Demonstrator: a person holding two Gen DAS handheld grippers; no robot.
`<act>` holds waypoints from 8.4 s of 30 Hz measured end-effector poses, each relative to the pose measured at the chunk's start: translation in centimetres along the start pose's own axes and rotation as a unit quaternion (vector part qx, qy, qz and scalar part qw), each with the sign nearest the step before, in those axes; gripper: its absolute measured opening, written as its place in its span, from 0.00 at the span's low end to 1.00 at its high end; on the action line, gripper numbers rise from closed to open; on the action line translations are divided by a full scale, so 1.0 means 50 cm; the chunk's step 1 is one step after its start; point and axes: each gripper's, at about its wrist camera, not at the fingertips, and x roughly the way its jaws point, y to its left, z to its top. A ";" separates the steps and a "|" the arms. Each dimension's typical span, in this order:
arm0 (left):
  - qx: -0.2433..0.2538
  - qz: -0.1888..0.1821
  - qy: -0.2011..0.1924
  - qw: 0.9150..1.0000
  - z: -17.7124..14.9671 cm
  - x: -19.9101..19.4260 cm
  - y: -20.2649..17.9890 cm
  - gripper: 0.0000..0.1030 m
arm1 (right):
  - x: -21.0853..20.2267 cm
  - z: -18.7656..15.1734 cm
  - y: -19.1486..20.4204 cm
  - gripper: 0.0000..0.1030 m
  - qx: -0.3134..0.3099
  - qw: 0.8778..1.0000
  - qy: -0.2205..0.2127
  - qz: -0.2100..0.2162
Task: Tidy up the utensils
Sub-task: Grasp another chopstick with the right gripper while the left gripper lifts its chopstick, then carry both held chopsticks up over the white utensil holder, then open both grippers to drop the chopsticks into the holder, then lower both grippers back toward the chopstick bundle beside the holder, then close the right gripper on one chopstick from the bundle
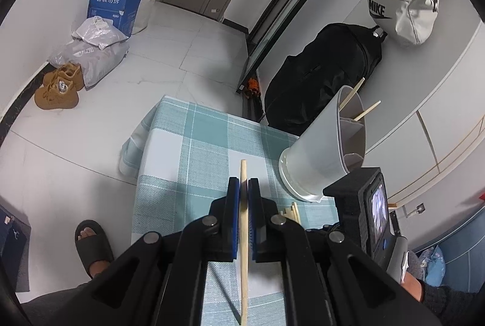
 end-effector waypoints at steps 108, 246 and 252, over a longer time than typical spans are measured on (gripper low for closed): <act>0.179 0.039 -0.049 0.982 0.242 0.089 -0.340 0.01 | -0.361 0.150 -0.367 0.04 0.044 0.890 -0.436 0.124; 0.041 0.095 0.099 0.990 -0.102 0.117 -0.114 0.83 | -0.129 -0.133 -0.314 0.05 0.234 0.949 -0.145 0.153; 0.074 0.116 0.143 0.980 -0.131 0.143 -0.152 0.83 | -0.129 -0.188 -0.384 0.05 0.297 0.917 -0.156 0.215</act>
